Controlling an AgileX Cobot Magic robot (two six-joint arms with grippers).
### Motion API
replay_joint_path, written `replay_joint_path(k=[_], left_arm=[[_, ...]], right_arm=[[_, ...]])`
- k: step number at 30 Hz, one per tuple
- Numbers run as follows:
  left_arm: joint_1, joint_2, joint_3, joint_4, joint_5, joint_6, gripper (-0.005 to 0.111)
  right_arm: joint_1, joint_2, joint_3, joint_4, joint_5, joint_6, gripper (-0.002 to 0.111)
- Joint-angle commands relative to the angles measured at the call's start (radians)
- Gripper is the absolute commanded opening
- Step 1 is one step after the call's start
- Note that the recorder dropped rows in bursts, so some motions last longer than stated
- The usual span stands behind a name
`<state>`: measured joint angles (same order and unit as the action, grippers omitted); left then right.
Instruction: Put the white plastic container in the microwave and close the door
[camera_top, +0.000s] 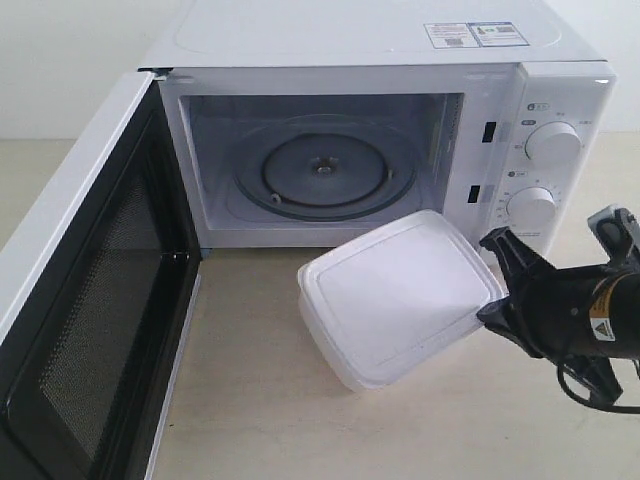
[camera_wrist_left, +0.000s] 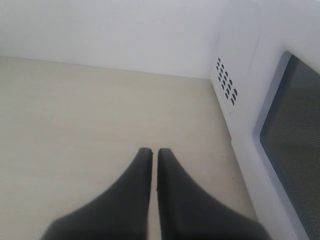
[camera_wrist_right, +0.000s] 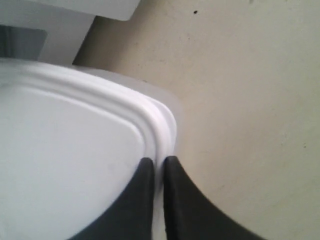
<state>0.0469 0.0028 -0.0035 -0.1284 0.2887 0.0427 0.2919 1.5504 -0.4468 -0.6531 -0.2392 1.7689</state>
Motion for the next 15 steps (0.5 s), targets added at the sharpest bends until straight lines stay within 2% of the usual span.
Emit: replay_joint_path(k=[1, 4, 7, 15], left_arm=[[0.002, -0.003, 0.004, 0.006, -0.001, 0.004, 0.004], [0.002, -0.003, 0.004, 0.006, -0.001, 0.004, 0.004], [0.002, -0.003, 0.004, 0.006, -0.001, 0.004, 0.004], [0.002, -0.003, 0.004, 0.006, -0.001, 0.004, 0.004]], right_arm=[[-0.004, -0.002, 0.004, -0.122, 0.020, -0.111, 0.000], [-0.004, -0.003, 0.004, -0.247, 0.005, -0.100, 0.000], [-0.004, -0.005, 0.004, -0.435, -0.098, -0.021, 0.000], [-0.004, -0.005, 0.004, -0.697, -0.134, 0.095, 0.000]])
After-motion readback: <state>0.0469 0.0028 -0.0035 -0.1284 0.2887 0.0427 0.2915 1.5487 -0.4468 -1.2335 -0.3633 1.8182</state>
